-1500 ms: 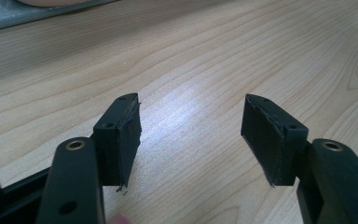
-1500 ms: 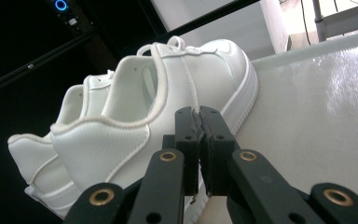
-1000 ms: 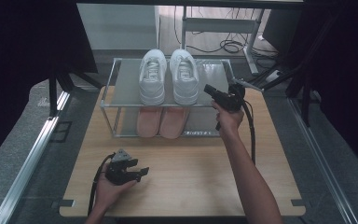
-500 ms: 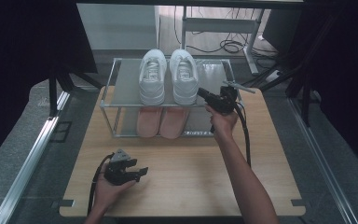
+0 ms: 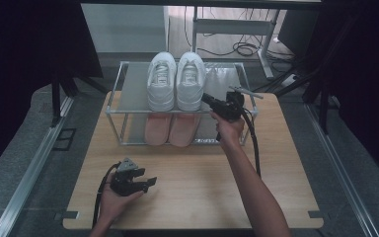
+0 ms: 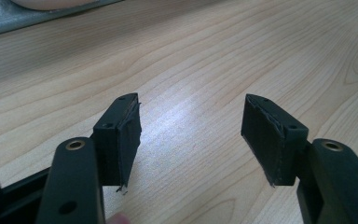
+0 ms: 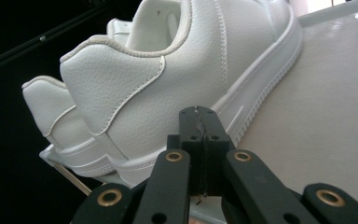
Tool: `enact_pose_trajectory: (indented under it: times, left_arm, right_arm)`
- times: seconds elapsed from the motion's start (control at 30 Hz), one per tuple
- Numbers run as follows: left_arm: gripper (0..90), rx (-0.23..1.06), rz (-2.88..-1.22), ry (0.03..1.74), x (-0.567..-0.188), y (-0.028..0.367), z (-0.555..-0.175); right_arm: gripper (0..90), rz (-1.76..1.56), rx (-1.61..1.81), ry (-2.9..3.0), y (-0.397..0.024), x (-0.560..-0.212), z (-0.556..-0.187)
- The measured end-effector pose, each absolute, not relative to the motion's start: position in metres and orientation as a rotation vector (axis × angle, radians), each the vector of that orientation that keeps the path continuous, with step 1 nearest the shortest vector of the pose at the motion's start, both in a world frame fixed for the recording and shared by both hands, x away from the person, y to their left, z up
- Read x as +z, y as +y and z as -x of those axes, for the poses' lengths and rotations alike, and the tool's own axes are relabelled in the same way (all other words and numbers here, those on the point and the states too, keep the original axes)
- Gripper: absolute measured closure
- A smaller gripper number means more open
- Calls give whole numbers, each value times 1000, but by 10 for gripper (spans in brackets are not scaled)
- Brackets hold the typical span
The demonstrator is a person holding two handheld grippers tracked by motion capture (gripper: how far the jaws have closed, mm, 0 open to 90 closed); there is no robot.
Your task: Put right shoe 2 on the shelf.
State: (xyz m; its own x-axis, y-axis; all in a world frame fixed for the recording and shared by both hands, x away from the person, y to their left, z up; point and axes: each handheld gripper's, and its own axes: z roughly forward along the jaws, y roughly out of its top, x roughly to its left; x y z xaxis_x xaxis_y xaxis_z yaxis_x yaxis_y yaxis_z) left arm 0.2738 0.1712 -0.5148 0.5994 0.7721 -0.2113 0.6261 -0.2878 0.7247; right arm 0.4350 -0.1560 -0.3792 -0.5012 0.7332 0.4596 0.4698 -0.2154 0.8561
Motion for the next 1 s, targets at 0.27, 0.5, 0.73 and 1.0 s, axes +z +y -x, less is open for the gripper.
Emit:
enact_pose_trajectory:
  times: [0.27, 0.5, 0.73, 1.0]
  left_arm:
    - [385, 231, -2011, 1106, -514, 173, -273]
    - [385, 232, -2013, 1107, -514, 173, -273]
    - [384, 234, -2014, 1112, -515, 173, -273]
    - [384, 237, -2015, 1114, -514, 172, -272]
  right_arm:
    - [897, -1422, 1795, 1833, -148, -380, -435]
    - [875, -1389, 1845, 1822, -152, -377, -429]
    - [769, -1345, 1908, 1819, -166, -378, -423]
    - [716, -1325, 1941, 1789, -185, -381, -412]
